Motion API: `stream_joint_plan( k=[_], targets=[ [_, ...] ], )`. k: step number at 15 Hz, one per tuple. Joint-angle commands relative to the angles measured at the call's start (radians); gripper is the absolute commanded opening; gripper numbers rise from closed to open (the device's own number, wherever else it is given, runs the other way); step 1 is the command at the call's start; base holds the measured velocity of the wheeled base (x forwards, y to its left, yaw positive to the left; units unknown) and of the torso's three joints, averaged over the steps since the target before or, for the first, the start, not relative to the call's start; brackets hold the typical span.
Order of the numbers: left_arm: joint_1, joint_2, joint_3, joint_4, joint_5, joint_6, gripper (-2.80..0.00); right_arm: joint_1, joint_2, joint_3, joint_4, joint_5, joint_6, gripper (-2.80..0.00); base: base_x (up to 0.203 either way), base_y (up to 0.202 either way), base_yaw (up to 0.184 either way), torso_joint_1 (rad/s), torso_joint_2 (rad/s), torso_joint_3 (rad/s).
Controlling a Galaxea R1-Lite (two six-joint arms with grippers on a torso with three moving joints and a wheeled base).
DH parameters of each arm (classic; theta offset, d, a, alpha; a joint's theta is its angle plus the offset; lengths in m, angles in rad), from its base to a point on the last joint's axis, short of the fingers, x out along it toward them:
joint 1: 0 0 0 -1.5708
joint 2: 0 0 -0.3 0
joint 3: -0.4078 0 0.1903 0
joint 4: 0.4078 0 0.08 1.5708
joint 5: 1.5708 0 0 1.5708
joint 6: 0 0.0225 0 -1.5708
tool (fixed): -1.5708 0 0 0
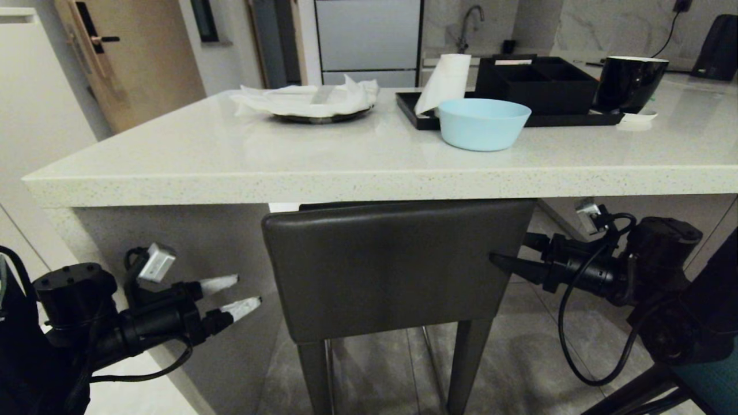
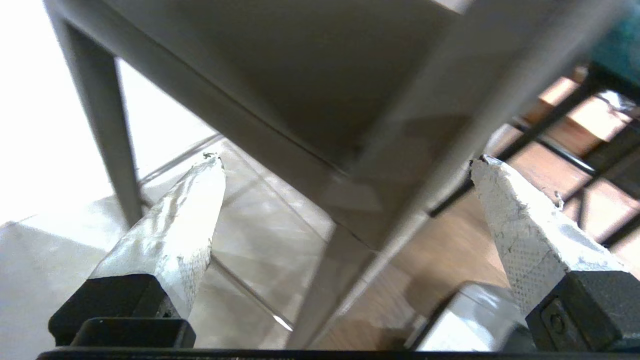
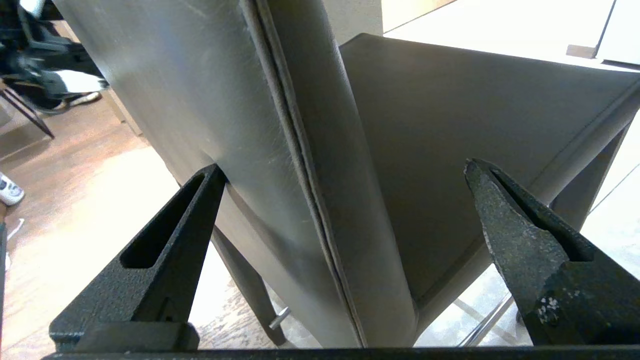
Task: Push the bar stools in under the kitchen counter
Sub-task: Pull the gray chair out from under the dining table
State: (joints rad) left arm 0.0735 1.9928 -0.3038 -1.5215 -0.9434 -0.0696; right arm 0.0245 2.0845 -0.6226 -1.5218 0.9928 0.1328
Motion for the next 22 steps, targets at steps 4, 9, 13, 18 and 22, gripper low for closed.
stream_joint_plan(
  k=[4, 9, 13, 18, 22],
  targets=[
    [-0.106, -0.085, -0.009, -0.009, -0.045, -0.007, 0.0, 0.003, -0.009, 0.015, -0.008, 0.006, -0.002, 0.0, 0.0, 0.0, 0.0, 0.0, 0.0, 0.0],
    [-0.2, -0.032, -0.093, -0.009, 0.023, -0.011, 0.0, 0.01, -0.015, 0.017, -0.008, 0.006, -0.004, 0.0, 0.0, 0.0, 0.0, 0.0, 0.0, 0.0],
    [-0.216, -0.034, -0.116, -0.009, 0.042, -0.024, 0.0, 0.03, -0.015, 0.018, -0.008, 0.004, -0.002, 0.0, 0.0, 0.0, 0.0, 0.0, 0.0, 0.0],
    [-0.268, -0.078, -0.103, -0.009, 0.107, -0.08, 0.0, 0.074, -0.023, 0.058, -0.008, -0.011, -0.008, 0.0, 0.0, 0.0, 0.0, 0.0, 0.0, 0.0],
    [-0.299, -0.072, -0.087, -0.009, 0.106, -0.042, 0.0, 0.087, -0.033, 0.092, -0.008, -0.015, -0.012, 0.0, 0.0, 0.0, 0.0, 0.0, 0.0, 0.0]
  ],
)
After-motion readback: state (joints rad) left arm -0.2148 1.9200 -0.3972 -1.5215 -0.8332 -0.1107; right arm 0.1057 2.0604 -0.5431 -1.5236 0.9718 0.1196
